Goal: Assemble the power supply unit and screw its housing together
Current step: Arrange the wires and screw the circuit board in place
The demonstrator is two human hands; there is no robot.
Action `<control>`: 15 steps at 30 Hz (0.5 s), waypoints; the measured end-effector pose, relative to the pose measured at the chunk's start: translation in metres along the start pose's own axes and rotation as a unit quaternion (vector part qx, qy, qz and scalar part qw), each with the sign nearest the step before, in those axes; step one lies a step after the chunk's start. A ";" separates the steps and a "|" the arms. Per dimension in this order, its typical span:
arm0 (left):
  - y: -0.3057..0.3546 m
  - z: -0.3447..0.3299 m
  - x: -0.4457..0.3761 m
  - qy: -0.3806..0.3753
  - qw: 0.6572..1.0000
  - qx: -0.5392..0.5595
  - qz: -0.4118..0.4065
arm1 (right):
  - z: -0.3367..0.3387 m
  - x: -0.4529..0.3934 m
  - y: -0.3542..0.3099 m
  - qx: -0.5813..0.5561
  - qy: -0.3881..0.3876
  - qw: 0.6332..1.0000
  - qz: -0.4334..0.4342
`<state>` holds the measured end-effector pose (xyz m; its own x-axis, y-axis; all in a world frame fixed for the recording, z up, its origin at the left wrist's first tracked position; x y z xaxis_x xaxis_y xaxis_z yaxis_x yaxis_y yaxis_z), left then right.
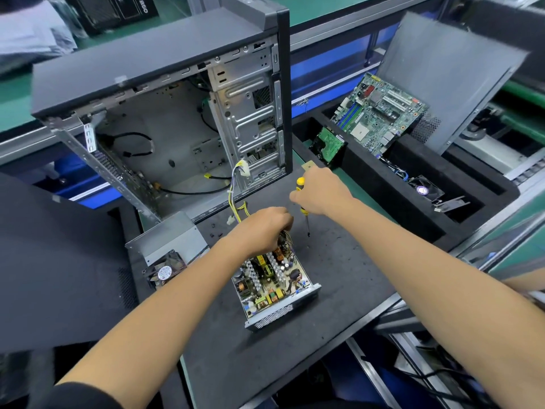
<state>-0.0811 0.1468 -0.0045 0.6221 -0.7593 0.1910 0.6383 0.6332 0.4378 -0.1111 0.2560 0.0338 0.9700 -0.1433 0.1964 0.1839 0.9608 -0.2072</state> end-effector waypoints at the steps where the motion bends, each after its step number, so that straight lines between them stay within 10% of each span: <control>1: -0.004 0.000 0.003 -0.001 1.000 0.011 -0.001 | 0.000 0.000 0.000 -0.002 -0.001 1.000 0.003; 15: -0.026 -0.004 0.027 0.031 0.999 0.040 0.002 | -0.013 0.005 -0.024 -0.052 -0.052 0.994 0.086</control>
<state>-0.0788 0.1105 -0.0136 0.6537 -0.7439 0.1388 0.5986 0.6206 0.5065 -0.1088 0.2296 0.0268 0.9678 0.0516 0.2462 0.0370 0.9388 -0.3423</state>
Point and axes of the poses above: each hand's wrist, its own x-axis away from the middle knuckle, its own z-axis out of the back of the hand, y = z × x, the point moved 8 cm from there along -x, towards the middle knuckle, and after that the axes turned 14 degrees about x, right-handed, at the moved point
